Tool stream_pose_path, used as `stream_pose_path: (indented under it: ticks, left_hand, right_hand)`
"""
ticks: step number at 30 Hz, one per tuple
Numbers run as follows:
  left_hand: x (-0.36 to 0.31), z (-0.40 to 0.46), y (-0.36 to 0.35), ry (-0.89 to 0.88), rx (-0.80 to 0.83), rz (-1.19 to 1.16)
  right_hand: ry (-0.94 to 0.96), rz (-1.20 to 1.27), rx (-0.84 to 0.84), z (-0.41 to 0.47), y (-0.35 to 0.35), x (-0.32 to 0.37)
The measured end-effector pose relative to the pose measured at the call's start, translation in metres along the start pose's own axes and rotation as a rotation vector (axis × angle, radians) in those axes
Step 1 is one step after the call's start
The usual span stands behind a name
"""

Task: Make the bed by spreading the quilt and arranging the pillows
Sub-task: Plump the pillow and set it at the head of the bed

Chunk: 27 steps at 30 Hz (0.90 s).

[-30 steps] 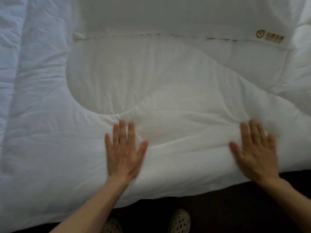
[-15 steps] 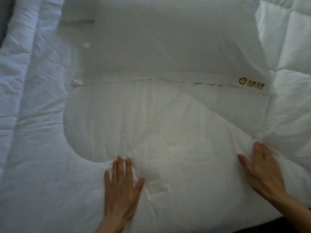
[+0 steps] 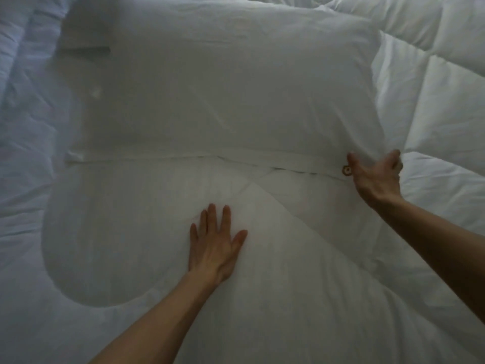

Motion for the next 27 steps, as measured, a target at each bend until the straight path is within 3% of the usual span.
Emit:
stream_pose_path:
  ticks: [5,9,12,17,21,24,27]
  left_hand:
    - [-0.032,0.010,0.007,0.181,0.085,-0.231]
    - [-0.055,0.016,0.023,0.256,0.141,-0.489]
    - [-0.086,0.017,0.048,0.227,0.219,-0.869]
    - [-0.131,-0.015,0.045,0.405,0.505,-1.668]
    - [-0.073,-0.083,0.026,0.697,0.178,-1.555]
    - [-0.015,-0.121,0.051,0.599,0.047,-1.435]
    - [0.058,-0.134,0.080,0.512,-0.098,-1.083]
  right_hand:
    - [-0.117,0.251,0.201,0.047,-0.002,0.000]
    - [-0.109,0.327,0.127,0.057,-0.003,0.008]
    - [-0.009,0.193,0.163,0.032,-0.015,0.017]
    - [0.194,0.183,0.399,-0.115,-0.020,0.050]
    - [0.302,0.233,0.477,-0.243,-0.020,0.057]
    - [0.564,0.197,0.573,-0.292,-0.016,0.092]
    - [0.704,0.105,0.977,-0.338,-0.015,0.136]
Point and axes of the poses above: each hand's wrist, its own z-axis towards the middle knuckle, its own y-axis out of the back of the hand, x = y × z, the point moved 6 cm from there along z, towards the middle knuckle, and after that the axes turned 13 degrees about y, right-handed, at the moved point
